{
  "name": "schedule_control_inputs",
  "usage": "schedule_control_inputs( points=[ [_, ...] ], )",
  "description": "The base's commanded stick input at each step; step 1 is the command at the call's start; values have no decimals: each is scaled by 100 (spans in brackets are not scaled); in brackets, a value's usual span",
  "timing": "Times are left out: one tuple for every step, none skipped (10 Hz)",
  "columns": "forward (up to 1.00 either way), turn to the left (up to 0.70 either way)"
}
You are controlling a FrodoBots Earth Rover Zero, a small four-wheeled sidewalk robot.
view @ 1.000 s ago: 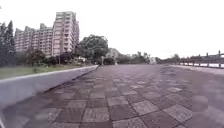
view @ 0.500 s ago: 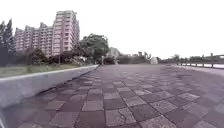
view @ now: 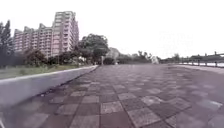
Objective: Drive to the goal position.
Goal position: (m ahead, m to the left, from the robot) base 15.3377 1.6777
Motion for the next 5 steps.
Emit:
schedule_control_inputs(
  points=[
    [100, 0],
    [100, 0],
    [100, 0],
    [100, 0],
    [100, 0]
  ],
)
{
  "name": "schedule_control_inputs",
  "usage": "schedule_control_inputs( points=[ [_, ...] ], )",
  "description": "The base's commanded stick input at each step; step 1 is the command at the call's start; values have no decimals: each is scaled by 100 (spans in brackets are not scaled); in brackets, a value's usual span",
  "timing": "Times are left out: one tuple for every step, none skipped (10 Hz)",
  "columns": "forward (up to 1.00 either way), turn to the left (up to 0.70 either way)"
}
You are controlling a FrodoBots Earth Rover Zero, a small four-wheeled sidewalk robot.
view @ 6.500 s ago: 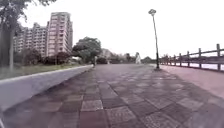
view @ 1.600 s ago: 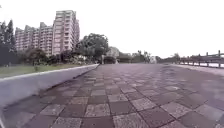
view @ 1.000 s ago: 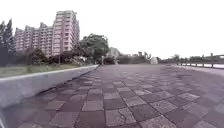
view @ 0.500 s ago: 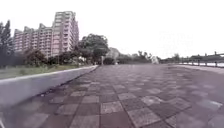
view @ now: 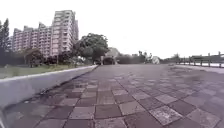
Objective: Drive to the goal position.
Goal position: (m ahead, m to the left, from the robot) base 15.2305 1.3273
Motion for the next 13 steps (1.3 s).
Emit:
schedule_control_inputs(
  points=[
    [100, 0],
    [100, 0],
    [100, 0],
    [100, 0],
    [100, 0],
    [100, 0],
    [100, 0],
    [100, 0],
    [100, 0],
    [100, 0],
    [100, 0],
    [100, 0],
    [100, 0]
  ],
)
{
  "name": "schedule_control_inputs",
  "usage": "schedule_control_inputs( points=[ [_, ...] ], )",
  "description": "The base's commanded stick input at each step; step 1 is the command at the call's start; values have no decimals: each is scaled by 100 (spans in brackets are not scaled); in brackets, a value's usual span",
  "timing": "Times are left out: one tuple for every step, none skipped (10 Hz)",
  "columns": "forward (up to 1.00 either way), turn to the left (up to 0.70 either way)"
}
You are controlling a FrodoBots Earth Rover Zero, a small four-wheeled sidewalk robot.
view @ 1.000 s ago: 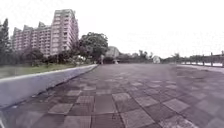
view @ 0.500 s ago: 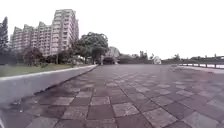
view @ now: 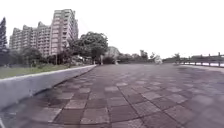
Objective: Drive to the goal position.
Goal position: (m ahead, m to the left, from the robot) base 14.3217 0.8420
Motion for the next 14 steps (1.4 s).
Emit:
schedule_control_inputs(
  points=[
    [100, 0],
    [100, 0],
    [100, 0],
    [100, 0],
    [100, 0],
    [100, 0],
    [100, 0],
    [100, 0],
    [100, 0],
    [100, 0],
    [100, 0],
    [100, 0],
    [100, 0],
    [100, 0]
  ],
)
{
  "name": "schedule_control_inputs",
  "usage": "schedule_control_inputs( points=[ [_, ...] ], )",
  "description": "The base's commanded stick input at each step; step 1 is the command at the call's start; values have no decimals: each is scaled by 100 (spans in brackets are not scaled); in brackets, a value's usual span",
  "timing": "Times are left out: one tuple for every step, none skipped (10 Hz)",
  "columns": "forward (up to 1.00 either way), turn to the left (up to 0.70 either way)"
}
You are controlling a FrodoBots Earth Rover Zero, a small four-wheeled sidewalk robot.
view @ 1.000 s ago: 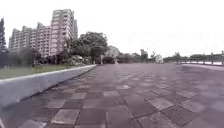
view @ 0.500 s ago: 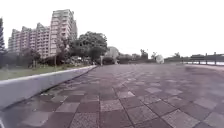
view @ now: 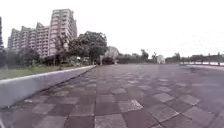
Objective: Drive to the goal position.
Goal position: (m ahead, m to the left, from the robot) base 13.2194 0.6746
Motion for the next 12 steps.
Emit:
schedule_control_inputs(
  points=[
    [100, 0],
    [100, 0],
    [100, 0],
    [100, 0],
    [100, 0],
    [100, 0],
    [100, 0],
    [100, 0],
    [100, 0],
    [100, 0],
    [100, 0],
    [100, 0]
  ],
)
